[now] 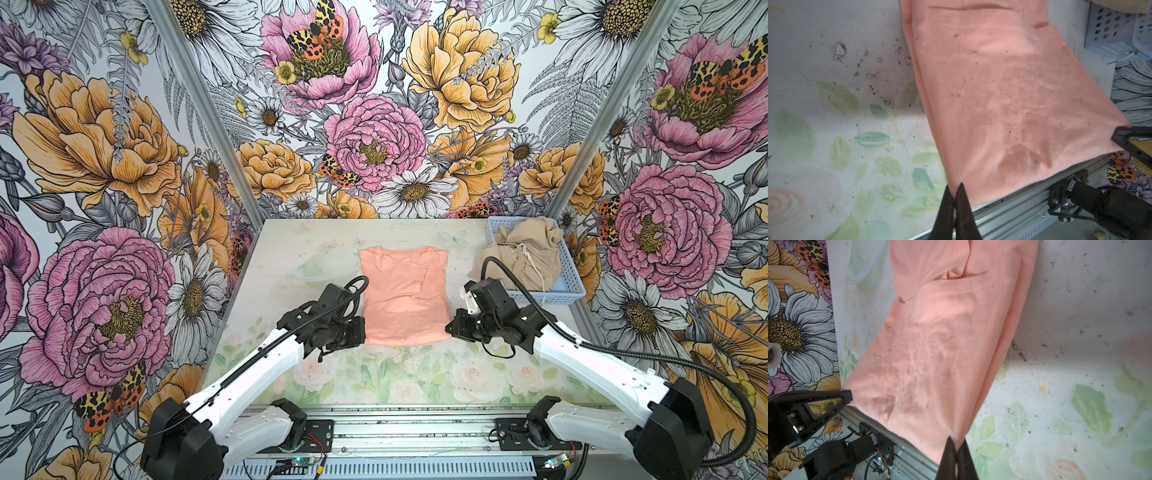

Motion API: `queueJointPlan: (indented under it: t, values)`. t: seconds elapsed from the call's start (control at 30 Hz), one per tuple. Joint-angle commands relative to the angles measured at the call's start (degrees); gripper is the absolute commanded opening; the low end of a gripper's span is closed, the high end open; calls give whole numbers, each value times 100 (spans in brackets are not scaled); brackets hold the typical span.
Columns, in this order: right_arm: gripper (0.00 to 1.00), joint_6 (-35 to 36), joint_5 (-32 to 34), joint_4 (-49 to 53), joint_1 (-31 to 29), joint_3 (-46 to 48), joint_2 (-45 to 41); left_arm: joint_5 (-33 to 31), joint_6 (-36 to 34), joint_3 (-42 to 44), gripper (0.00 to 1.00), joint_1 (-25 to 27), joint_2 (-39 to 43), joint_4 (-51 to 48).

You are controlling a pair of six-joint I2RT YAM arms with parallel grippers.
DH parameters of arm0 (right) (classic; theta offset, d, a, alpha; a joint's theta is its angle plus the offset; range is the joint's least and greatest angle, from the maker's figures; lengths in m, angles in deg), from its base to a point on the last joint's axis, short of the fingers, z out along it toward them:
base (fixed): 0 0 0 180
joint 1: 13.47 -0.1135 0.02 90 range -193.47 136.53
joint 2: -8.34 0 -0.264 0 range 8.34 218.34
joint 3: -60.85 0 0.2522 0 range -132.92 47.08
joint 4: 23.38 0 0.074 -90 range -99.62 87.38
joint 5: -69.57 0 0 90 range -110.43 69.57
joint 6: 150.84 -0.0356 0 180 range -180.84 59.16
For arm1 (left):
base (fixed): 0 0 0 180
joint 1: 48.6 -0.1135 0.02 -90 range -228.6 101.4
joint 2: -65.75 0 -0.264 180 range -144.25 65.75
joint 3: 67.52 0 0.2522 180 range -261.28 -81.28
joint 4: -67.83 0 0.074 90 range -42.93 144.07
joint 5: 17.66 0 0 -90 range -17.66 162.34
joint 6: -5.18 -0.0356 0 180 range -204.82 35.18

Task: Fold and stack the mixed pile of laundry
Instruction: 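Lift the near edge with both grippers and fold it toward the collar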

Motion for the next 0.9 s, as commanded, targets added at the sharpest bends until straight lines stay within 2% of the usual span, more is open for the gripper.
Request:
queueJointPlan:
  t: [0.0,0.13,0.23,0.4,0.5,0.67,0.87]
  values:
    - [0,-481,237,724,-260,41,-599,-468,558,-191,0,409,517,-825]
    - [0,-962,571,1252,-780,-179,-1167,-853,989,-575,0,910,1015,-1442]
    - [0,-1265,850,1645,-1183,-431,-1412,-1063,1128,-949,0,1174,1084,-1775]
    - [0,-1359,1128,1903,-1189,-752,-1476,-1004,997,-1450,0,1190,662,-1793]
    - [0,-1031,1116,1797,-801,-955,-1085,-818,583,-1673,0,857,166,-1654]
    - [0,-353,491,1119,255,-1144,-184,-143,-228,-1888,0,-148,-703,-1102]
    - [0,395,-137,518,903,-1719,1352,231,-989,-2507,0,-820,-2037,-778]
